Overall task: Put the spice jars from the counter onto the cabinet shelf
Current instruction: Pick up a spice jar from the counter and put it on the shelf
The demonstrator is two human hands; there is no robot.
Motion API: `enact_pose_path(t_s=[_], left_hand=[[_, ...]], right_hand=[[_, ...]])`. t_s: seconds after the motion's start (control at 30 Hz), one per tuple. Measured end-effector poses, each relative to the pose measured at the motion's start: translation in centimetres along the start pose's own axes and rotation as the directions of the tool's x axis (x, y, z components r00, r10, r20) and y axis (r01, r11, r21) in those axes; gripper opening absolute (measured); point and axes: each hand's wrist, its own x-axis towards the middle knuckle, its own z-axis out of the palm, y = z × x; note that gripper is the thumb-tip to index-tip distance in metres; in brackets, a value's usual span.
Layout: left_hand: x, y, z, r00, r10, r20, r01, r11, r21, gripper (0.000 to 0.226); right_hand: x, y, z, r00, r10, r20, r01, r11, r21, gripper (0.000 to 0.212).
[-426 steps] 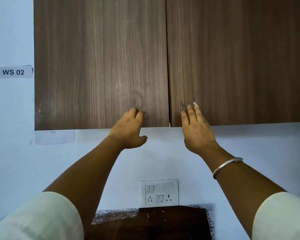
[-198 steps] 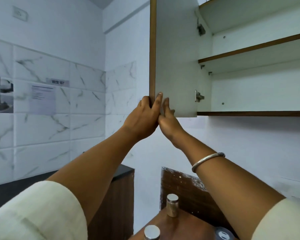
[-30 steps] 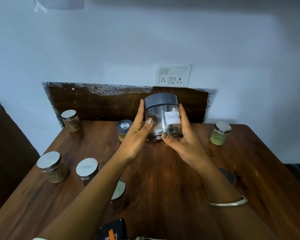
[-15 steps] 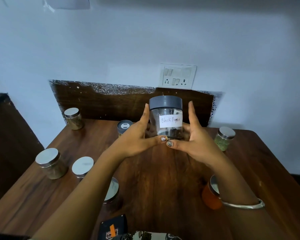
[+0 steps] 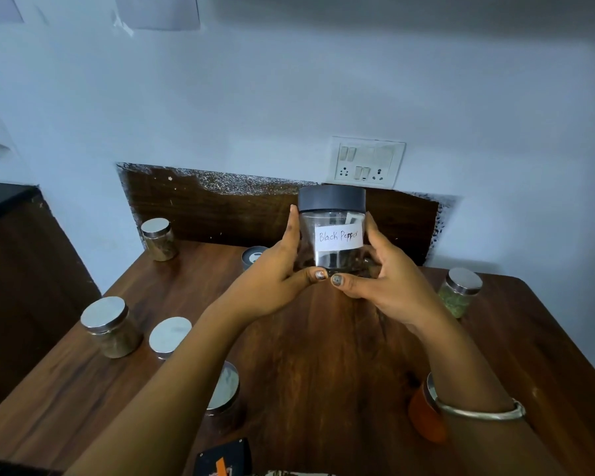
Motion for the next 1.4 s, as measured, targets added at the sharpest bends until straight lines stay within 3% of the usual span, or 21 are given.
enact_pose_path(t_s=[0.17, 0.57, 0.87, 1.1, 1.3, 1.4], left_hand=[[0.2, 0.4, -1.9, 0.999, 0.034, -0.021, -0.031, 0.987, 0.160, 0.097], [3.6, 1.6, -12.3, 0.971, 0.193, -0.139, -0.130, 0.921, 0.367, 0.084], [9.9, 4.1, -22.0, 0.891, 0.320, -0.322, -0.162, 0.887, 0.433, 0.085], [16.9, 4.7, -29.7, 0.810, 0.405, -0.424, -0.172, 0.856, 0.488, 0.085], [21.6, 3.5, -34.2, 0.764, 0.412, -0.497, -0.151, 0.863, 0.483, 0.082], [23.5, 2.0, -35.6, 0.735, 0.420, -0.533, -0.103, 0.845, 0.525, 0.075]], right_hand=[[1.2, -1.0, 0.2, 0.999, -0.045, -0.004, 0.044, 0.990, -0.137, 0.096], [7.4, -10.4, 1.5, 0.965, -0.217, -0.147, 0.162, 0.935, -0.317, 0.099], [16.7, -18.6, 0.8, 0.842, -0.442, -0.309, 0.316, 0.869, -0.381, 0.097], [26.0, -23.9, -0.9, 0.730, -0.588, -0.348, 0.446, 0.796, -0.409, 0.099], [32.8, -26.6, -0.6, 0.687, -0.643, -0.338, 0.458, 0.745, -0.486, 0.097], [35.4, -27.3, -0.4, 0.714, -0.632, -0.300, 0.436, 0.737, -0.516, 0.094]])
